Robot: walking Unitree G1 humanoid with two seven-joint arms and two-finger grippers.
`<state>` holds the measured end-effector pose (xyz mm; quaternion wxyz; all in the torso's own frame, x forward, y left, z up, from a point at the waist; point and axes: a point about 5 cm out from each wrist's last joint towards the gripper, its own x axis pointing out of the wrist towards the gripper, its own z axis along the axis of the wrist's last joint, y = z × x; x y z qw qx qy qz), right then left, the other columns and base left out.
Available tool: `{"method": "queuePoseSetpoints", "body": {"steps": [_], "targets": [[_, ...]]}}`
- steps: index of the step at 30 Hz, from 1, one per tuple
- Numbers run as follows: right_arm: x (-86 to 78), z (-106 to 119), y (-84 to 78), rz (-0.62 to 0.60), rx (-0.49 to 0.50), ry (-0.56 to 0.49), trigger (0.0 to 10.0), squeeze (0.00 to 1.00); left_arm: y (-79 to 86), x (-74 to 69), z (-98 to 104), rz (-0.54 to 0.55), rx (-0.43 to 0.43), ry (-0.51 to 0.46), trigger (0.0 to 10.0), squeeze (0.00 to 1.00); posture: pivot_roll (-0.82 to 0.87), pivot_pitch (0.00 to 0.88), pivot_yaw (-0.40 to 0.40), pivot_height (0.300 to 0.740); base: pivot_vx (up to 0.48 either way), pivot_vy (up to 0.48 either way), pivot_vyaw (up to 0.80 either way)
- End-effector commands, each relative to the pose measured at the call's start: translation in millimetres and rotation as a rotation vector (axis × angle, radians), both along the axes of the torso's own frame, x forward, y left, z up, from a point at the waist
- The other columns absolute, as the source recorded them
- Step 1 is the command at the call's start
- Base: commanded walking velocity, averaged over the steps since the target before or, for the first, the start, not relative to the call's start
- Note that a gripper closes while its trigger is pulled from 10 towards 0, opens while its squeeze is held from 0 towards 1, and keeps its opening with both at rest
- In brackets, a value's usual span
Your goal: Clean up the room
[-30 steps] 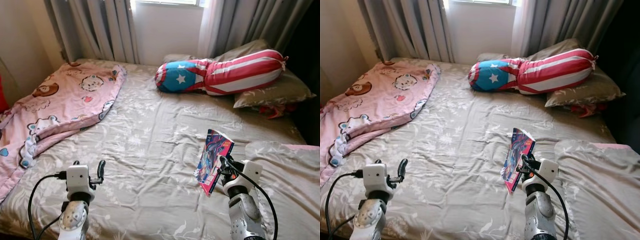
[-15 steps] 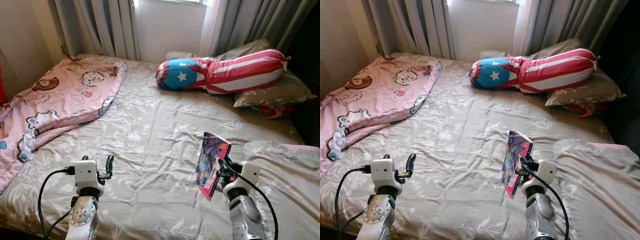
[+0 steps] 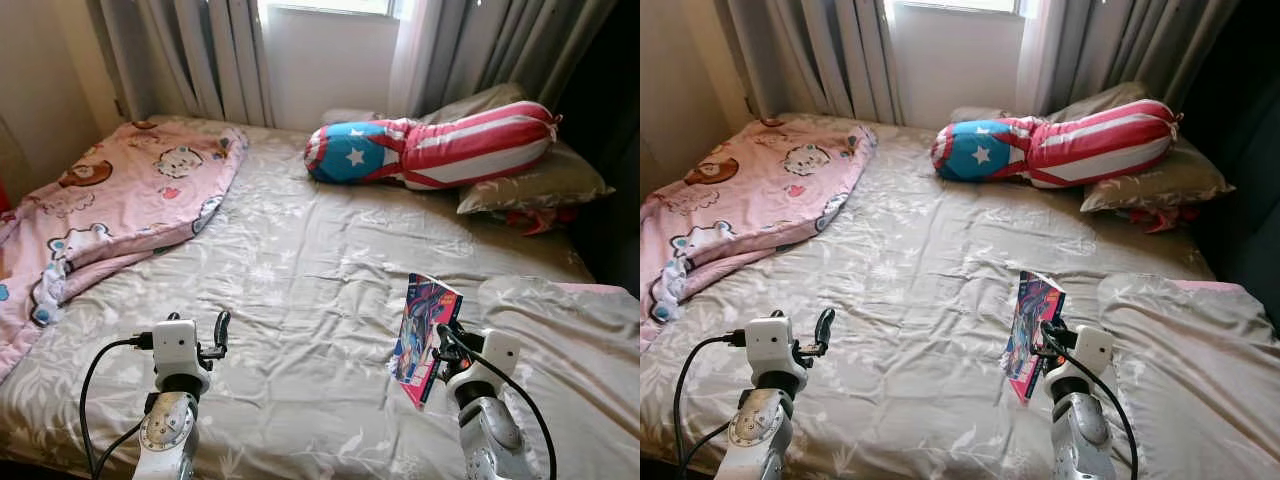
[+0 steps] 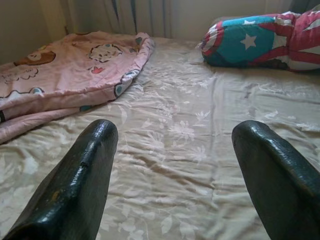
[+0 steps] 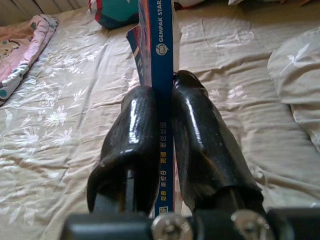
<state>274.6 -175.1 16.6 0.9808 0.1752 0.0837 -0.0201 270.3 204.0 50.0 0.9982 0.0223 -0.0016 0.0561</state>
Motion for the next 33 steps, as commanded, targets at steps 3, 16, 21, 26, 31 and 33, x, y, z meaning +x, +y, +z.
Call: {"method": "queuePoseSetpoints", "body": {"steps": [3,16,21,26,31,33], "targets": [[3.6,7,1.2,0.010,-0.012,-0.025,10.0,0.00,-1.2,1.1,0,-0.009,-0.007,0.005,10.0,0.00,-0.01,0.000,-0.075,0.675,0.000,0.000,0.00],[2.1,6,4.0,0.032,-0.025,-0.021,10.0,0.00,-1.2,-5.3,-5,-0.004,-0.003,0.021,10.0,0.00,0.00,0.000,-0.081,0.646,0.000,0.000,0.00],[4.2,8,4.7,0.037,-0.021,-0.021,10.0,0.00,-3.0,-5.4,-5,-0.004,-0.007,0.019,10.0,0.00,0.00,0.000,-0.083,0.646,0.000,0.000,0.00],[3.7,7,5.9,0.043,-0.017,-0.020,10.0,0.00,-3.1,-7.2,-5,-0.002,-0.012,0.016,10.0,0.00,0.00,0.000,-0.084,0.646,0.000,0.000,0.00],[4.0,7,9.5,0.057,-0.002,-0.022,10.0,0.00,-3.4,-6.4,-4,-0.007,-0.013,0.020,10.0,0.00,0.01,0.000,-0.085,0.646,0.000,0.000,0.00],[4.1,7,11.5,0.067,0.002,-0.027,10.0,0.00,-3.7,-5.9,-4,-0.010,-0.016,0.019,10.0,0.00,0.01,0.000,-0.086,0.646,0.000,0.000,0.00]]}}
